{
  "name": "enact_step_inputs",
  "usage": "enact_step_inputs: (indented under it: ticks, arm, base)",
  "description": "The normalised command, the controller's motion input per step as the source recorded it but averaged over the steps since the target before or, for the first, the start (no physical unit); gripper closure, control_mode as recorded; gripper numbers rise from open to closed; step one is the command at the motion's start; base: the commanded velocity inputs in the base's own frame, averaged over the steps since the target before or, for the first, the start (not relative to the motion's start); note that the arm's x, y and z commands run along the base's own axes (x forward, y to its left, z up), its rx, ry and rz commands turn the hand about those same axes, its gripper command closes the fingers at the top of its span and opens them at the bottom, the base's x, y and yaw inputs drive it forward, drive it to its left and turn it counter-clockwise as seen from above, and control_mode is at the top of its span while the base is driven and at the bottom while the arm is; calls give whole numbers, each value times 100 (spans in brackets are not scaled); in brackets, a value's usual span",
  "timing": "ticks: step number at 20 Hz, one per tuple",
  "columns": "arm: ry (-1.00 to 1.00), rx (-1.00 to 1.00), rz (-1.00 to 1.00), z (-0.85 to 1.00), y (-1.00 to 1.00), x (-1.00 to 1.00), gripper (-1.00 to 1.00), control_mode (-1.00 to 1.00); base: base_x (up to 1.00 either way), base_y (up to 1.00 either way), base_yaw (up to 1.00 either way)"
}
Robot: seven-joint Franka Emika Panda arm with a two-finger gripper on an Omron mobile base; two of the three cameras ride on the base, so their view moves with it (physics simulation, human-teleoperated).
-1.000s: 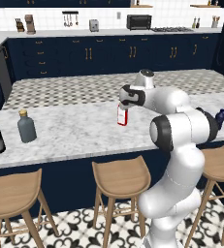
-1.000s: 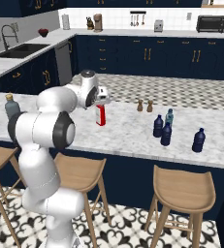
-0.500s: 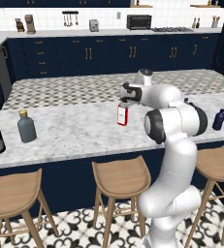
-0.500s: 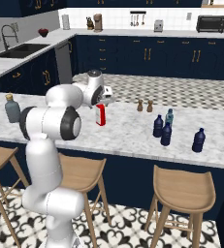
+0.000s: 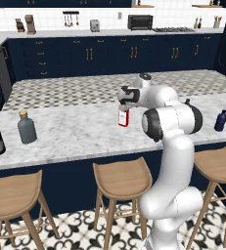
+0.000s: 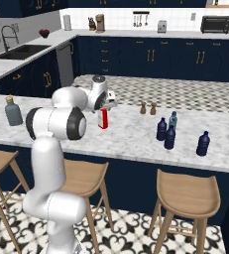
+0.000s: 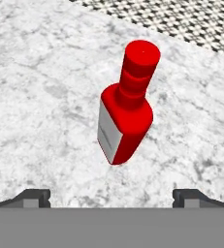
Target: Move the plastic bottles in the middle to the plastics group, and the glass bottles in the middle to the glass group.
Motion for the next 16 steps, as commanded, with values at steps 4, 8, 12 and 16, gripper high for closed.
enact_step_inputs:
  ticks: [4,8,12,16]
  arm:
    - [0,0,7,0,3,47,-100,-100]
    - [2,0,4,0,-1,22,-100,-100]
    - [0,0,2,-3,0,9,-100,-100]
    - [0,0,1,-28,4,2,-100,-100]
  base:
    - [0,0,0]
    - [0,0,0]
    - [0,0,0]
    - [0,0,0]
